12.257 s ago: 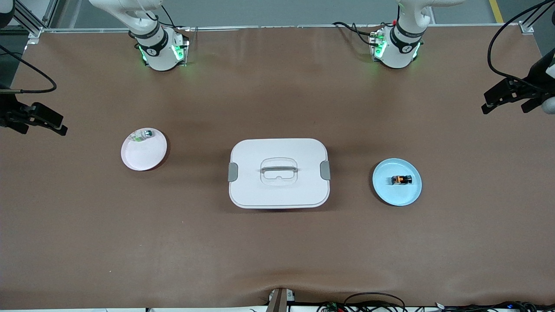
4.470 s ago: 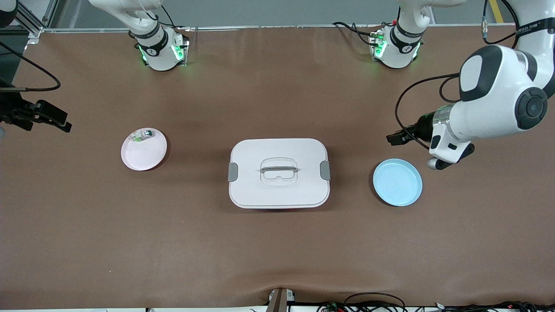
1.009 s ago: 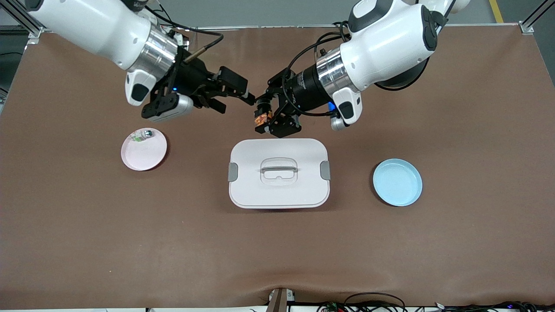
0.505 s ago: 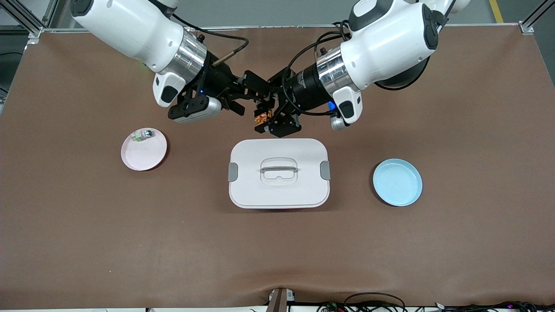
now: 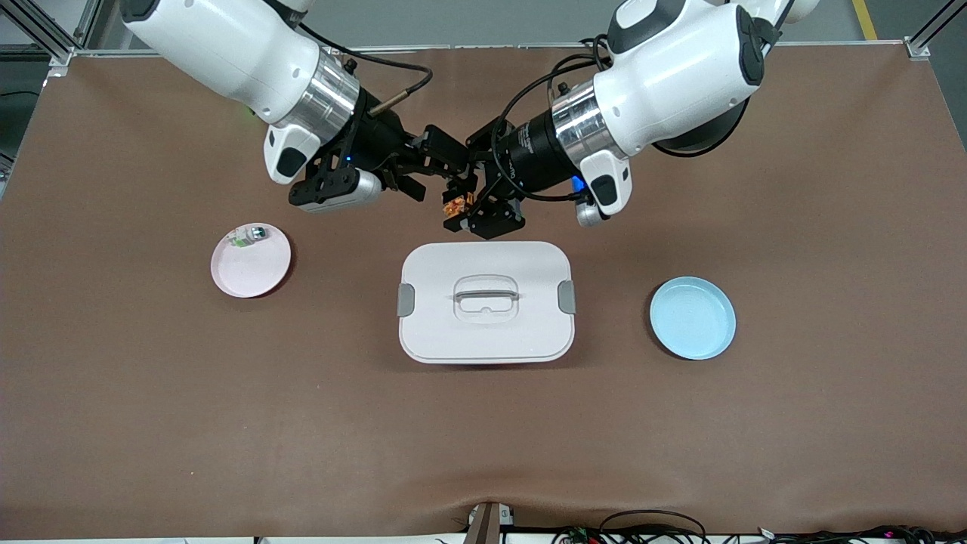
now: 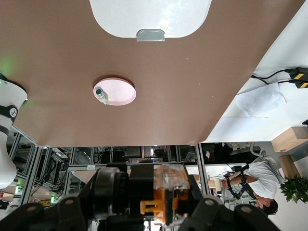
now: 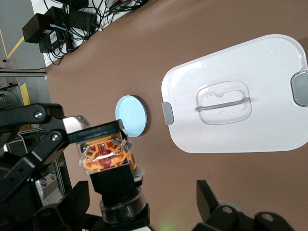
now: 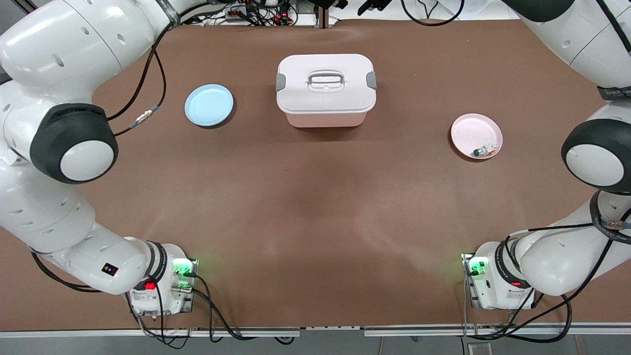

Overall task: Transfer orange switch to right arm and place
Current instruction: 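Close the right gripper on the orange switch beside the left gripper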

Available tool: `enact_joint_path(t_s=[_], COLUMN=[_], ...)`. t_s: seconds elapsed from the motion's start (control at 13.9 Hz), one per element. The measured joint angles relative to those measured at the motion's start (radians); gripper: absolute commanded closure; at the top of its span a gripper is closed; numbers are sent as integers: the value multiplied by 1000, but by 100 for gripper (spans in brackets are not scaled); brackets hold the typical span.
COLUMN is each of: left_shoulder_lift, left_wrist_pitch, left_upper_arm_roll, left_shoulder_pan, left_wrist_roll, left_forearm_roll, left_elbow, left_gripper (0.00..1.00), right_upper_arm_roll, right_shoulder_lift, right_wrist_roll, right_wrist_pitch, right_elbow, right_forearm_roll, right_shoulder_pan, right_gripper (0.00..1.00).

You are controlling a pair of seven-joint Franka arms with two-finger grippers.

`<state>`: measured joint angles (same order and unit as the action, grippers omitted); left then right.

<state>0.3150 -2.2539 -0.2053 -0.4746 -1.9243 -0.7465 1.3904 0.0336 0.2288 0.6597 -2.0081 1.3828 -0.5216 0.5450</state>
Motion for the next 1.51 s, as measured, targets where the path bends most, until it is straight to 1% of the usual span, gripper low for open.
enact_joint_path(t_s=[0.07,0.5,0.65,0.72,0.79,0.87,0.94,1.37,1.51], left_shoulder_lift=[0,3,4,4,4,4,4,4,4], left_wrist_pitch=[0,4,4,4,4,4,4,-3,-3], left_upper_arm_roll=[0,0,0,0,0,0,0,1,1], left_shoulder_pan=[0,-5,-5,-5,-5,-5,-4,-1,2], left_wrist_roll=[0,0,0,0,0,0,2,6,28], left_forearm_roll=[0,0,0,0,0,0,0,0,0], left_elbow=[0,0,1,1,1,1,1,-2,-2], left_gripper=[72,72,66,59,34,4,0,0,0], right_upper_arm_roll=[0,2,2,2,2,2,2,-2,-3], right_shoulder_lift=[0,3,5,6,6,6,6,20,21], right_wrist_roll=[0,-9,-9,-9,-9,-9,-9,4,-29], right_wrist_pitch=[0,1,1,1,1,1,1,1,2], right_elbow=[-1,-27,-29,-29,-29,-29,-29,-29,-29], right_forearm_roll=[0,5,5,5,5,5,5,6,20], right_shoulder_pan=[1,7,7,7,7,7,7,7,7], right_gripper=[100,100,100,100,100,100,100,100,100])
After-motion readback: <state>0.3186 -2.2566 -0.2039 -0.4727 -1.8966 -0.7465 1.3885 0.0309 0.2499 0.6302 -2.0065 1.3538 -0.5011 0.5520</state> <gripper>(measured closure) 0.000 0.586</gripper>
